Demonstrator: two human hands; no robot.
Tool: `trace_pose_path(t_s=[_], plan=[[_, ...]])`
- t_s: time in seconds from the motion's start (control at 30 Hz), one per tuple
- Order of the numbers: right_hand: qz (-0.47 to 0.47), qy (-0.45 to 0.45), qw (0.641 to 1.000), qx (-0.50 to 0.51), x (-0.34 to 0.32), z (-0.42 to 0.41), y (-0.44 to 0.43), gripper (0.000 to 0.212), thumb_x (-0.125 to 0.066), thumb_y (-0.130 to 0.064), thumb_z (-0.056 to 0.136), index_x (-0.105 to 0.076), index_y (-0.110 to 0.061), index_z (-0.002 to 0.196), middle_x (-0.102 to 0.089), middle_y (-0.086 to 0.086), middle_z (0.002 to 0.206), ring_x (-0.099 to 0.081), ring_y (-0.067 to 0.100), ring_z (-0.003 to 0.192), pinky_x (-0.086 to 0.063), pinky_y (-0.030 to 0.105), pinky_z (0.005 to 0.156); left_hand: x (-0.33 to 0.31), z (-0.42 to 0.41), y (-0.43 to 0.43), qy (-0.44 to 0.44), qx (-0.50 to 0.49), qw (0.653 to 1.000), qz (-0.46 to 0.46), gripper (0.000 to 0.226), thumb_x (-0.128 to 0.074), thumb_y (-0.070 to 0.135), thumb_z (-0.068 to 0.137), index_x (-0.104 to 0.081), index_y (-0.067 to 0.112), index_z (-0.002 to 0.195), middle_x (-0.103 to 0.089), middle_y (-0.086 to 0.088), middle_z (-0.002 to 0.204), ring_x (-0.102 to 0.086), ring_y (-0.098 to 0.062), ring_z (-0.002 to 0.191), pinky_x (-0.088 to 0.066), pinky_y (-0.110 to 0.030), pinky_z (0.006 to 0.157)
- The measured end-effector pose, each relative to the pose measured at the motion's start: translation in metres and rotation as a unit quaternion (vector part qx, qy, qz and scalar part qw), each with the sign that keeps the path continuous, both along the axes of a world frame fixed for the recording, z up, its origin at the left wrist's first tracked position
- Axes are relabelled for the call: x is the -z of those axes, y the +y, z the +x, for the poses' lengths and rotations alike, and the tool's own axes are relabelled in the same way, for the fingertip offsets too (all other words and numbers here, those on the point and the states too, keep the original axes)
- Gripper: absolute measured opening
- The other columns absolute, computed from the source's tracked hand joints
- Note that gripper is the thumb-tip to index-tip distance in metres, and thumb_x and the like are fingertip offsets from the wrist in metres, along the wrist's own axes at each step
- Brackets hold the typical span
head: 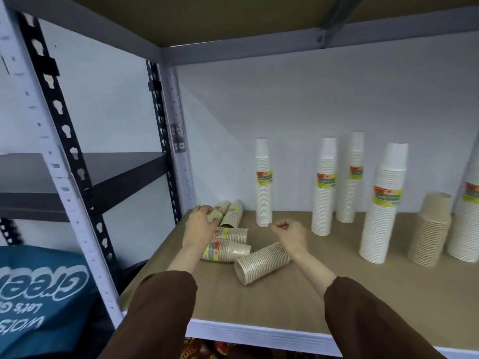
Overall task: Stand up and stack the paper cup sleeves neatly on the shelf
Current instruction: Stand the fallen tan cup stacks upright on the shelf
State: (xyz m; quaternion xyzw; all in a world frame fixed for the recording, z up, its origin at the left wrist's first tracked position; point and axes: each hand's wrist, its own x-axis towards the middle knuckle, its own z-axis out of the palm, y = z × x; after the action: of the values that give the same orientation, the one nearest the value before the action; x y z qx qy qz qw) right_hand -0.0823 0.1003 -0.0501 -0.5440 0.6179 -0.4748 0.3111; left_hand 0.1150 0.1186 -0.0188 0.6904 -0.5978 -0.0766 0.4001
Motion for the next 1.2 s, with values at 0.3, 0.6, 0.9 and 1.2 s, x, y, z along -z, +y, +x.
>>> trace_pose_path(t_s=[0.3, 0.6, 0.9, 1.2], plan=[[0.065, 0.036, 0.994, -0.079, -0.011, 0.046, -0.061, 0.016, -0.064, -0.026, 0.082, -0.065, -0.010, 0.080, -0.062, -0.002, 0.080, -0.060, 0.019, 0.083, -0.038, 0.017, 0.063, -0.001, 0.022, -0.064, 0.013, 0.000, 0.999, 0.050, 0.039, -0.055, 0.009, 0.084, -0.054, 0.002, 0.123, -0.053, -0.014, 0.129, -0.056, -0.027, 0.112, -0.046, -0.032, 0.091], [0.159, 0.048, 0.981, -0.106, 0.013, 0.083, -0.124, 0.024, -0.067, -0.033, 0.080, -0.055, -0.015, 0.068, -0.058, -0.001, 0.072, -0.056, 0.010, 0.064, -0.037, 0.017, 0.054, 0.013, 0.031, -0.130, -0.037, -0.023, 0.974, 0.223, 0.044, -0.056, 0.034, 0.086, -0.057, -0.001, 0.113, -0.059, -0.018, 0.122, -0.056, -0.031, 0.111, -0.046, -0.035, 0.091], [0.236, -0.085, 0.961, -0.117, 0.016, 0.098, -0.149, 0.057, -0.071, -0.029, 0.077, -0.052, 0.004, 0.119, -0.064, 0.017, 0.118, -0.064, 0.027, 0.100, -0.055, 0.032, 0.069, 0.021, 0.047, -0.156, -0.078, 0.024, 0.956, 0.283, 0.047, -0.060, 0.049, 0.075, -0.059, 0.024, 0.115, -0.065, -0.005, 0.118, -0.060, -0.021, 0.102, -0.045, -0.025, 0.077], [0.087, -0.054, 0.987, -0.123, 0.001, 0.105, -0.155, 0.048, -0.076, -0.011, 0.070, -0.055, -0.002, 0.113, -0.062, 0.005, 0.101, -0.061, 0.019, 0.092, -0.048, 0.023, 0.069, 0.020, 0.074, -0.144, 0.087, 0.002, 0.991, 0.098, 0.035, -0.078, 0.020, 0.069, -0.059, 0.006, 0.095, -0.059, -0.004, 0.086, -0.056, -0.017, 0.076, -0.041, -0.023, 0.058]])
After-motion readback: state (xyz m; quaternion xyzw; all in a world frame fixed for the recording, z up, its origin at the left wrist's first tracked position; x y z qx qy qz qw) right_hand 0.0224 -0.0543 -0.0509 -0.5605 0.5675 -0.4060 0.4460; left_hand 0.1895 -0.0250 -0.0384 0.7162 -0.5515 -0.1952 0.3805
